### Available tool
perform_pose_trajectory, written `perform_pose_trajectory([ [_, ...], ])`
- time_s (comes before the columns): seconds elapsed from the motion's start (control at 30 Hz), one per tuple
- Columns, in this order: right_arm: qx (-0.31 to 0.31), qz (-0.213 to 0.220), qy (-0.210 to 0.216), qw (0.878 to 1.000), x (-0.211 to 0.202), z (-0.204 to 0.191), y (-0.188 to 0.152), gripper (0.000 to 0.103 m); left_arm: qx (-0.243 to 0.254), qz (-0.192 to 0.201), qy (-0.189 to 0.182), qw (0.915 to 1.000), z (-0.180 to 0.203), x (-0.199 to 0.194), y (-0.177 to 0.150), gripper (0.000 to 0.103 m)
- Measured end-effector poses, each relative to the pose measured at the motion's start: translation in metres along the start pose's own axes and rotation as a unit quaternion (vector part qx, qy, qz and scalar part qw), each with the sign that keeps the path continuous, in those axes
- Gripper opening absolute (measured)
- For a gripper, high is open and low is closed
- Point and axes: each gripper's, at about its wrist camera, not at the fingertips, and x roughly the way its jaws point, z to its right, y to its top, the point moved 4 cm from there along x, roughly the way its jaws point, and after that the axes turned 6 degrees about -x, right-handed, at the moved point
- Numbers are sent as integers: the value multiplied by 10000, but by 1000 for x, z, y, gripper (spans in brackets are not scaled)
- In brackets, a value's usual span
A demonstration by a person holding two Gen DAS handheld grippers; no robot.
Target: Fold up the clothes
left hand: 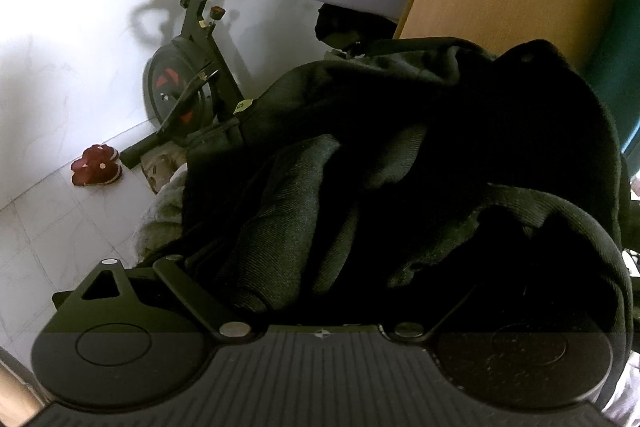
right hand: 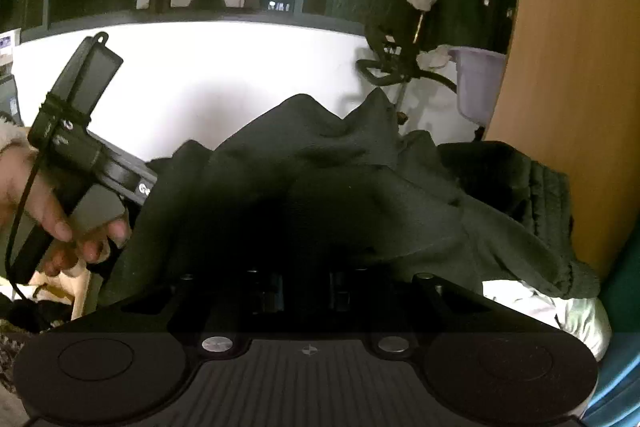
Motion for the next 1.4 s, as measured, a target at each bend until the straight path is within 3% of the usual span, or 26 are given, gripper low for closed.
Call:
perform_pose_trajectory([
  [0.17,-130,-147,-46,9998,-2,-4,2,18,-118,-33,-183,9998,-5,-3,3,94],
  [0.43,-8,-196,-43,9998,4,2,8,20,-147,-15,-117,9998,-3,-1,0,95],
  [0.53,-32,-216,-105,9997,4,-2,11,26,-183,-54,-84,9998,-4,1,1,97],
  [0.63,-141,-165,-162,9996,0,-2,13,37,-192,-56,-72,9998,-4,1,1,97],
  [0.8,668,166,106,9976,-20,24,21,67,-198,-45,-96,9997,-5,0,-1,97],
  [0.93,1496,617,77,9868,-37,57,30,85,-200,-33,-97,9997,-5,1,-2,98],
  [1.0,1963,859,76,9767,-42,76,33,102,-208,-27,-96,9997,-5,1,-3,98],
  [1.1,2394,908,74,9666,-33,98,37,102,-220,-18,-94,9997,-5,2,-3,99],
  [1.3,1892,237,-15,9817,25,103,33,102,-235,-26,-104,9997,-7,4,-1,100],
  [1.4,2050,3,-61,9787,50,111,27,102,-236,-31,-108,9997,-8,4,-1,100],
])
